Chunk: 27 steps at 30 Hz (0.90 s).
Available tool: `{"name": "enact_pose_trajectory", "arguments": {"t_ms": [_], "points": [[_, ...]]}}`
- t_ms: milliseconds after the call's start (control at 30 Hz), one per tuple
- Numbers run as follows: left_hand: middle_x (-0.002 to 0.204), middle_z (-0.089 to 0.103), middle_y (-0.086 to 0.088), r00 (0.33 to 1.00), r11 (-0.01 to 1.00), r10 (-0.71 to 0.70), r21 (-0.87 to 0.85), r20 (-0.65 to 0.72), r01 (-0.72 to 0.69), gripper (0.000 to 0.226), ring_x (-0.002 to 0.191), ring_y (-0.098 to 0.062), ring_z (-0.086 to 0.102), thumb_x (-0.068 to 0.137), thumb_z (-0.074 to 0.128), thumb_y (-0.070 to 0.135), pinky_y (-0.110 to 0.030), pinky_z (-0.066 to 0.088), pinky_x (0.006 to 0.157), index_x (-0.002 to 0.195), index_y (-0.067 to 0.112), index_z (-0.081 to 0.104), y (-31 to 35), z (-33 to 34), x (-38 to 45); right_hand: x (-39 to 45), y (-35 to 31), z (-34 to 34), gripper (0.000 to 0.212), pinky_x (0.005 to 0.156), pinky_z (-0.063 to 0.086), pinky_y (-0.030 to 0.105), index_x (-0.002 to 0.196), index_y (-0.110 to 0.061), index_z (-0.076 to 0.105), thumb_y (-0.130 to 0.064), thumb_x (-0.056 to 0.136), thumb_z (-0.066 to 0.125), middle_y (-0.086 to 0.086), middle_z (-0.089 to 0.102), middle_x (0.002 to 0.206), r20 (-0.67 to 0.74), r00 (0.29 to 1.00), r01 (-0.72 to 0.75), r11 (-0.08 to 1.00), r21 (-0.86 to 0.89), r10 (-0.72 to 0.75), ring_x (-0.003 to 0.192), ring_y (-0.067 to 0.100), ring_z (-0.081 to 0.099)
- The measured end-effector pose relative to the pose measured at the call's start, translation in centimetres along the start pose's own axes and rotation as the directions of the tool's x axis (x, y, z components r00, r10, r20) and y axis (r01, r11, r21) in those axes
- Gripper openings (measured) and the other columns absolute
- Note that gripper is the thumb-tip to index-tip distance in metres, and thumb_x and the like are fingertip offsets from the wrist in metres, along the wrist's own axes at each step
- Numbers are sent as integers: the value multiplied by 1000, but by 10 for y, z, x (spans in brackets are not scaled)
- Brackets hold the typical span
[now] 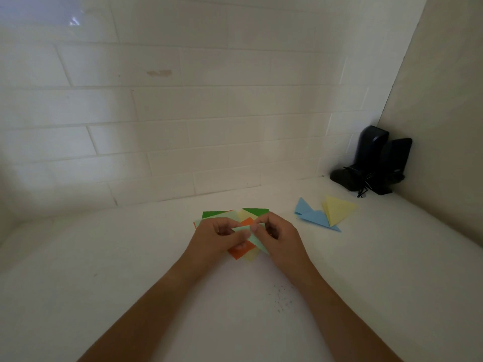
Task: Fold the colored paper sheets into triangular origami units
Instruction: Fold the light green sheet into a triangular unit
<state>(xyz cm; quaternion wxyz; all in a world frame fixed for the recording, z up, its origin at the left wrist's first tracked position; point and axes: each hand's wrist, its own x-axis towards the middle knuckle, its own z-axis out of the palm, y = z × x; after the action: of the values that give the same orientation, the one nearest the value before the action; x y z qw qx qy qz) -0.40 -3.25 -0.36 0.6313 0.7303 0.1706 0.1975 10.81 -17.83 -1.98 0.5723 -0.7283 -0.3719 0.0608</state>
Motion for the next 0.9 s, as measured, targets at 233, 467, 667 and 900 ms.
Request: {"name": "enact_pose_trajectory", "arguments": {"t_ms": [233, 467, 667, 900], "points": [[79, 77, -19, 1000, 998, -1, -64, -19, 0, 9, 70, -20, 73, 86, 81, 12, -28, 61, 76, 93, 6, 82, 1, -6, 2, -1, 0, 2, 2, 72, 58, 40, 98, -26, 69, -25, 99, 67, -3, 75, 90, 57, 998, -40, 993, 109, 34, 83, 18, 72], [81, 77, -22, 998, 990, -21, -138, -51, 13, 9, 70, -22, 73, 89, 78, 9, -26, 62, 70, 90, 0, 81, 4, -4, 1, 1, 5, 2, 6, 75, 59, 43, 104, -24, 68, -21, 98, 68, -2, 77, 96, 74, 996, -51, 994, 93, 44, 82, 17, 72], [86, 78, -21, 996, 978, -94, -189, -2, 92, 4, 80, -24, 78, 88, 79, 6, -26, 64, 76, 90, 7, 82, 5, -1, -2, 1, 8, 3, 14, 74, 57, 42, 104, -31, 61, -21, 96, 69, -3, 76, 93, 62, 996, -70, 993, 91, 64, 80, 16, 70], [82, 78, -21, 994, 984, -106, -144, -1, 104, 19, 71, -22, 77, 82, 83, 2, -26, 64, 72, 72, 18, 83, 10, -4, -4, 0, 5, 3, 16, 68, 54, 40, 108, -27, 61, -21, 96, 70, -1, 74, 83, 67, 996, -58, 994, 91, 52, 72, 15, 66]]}}
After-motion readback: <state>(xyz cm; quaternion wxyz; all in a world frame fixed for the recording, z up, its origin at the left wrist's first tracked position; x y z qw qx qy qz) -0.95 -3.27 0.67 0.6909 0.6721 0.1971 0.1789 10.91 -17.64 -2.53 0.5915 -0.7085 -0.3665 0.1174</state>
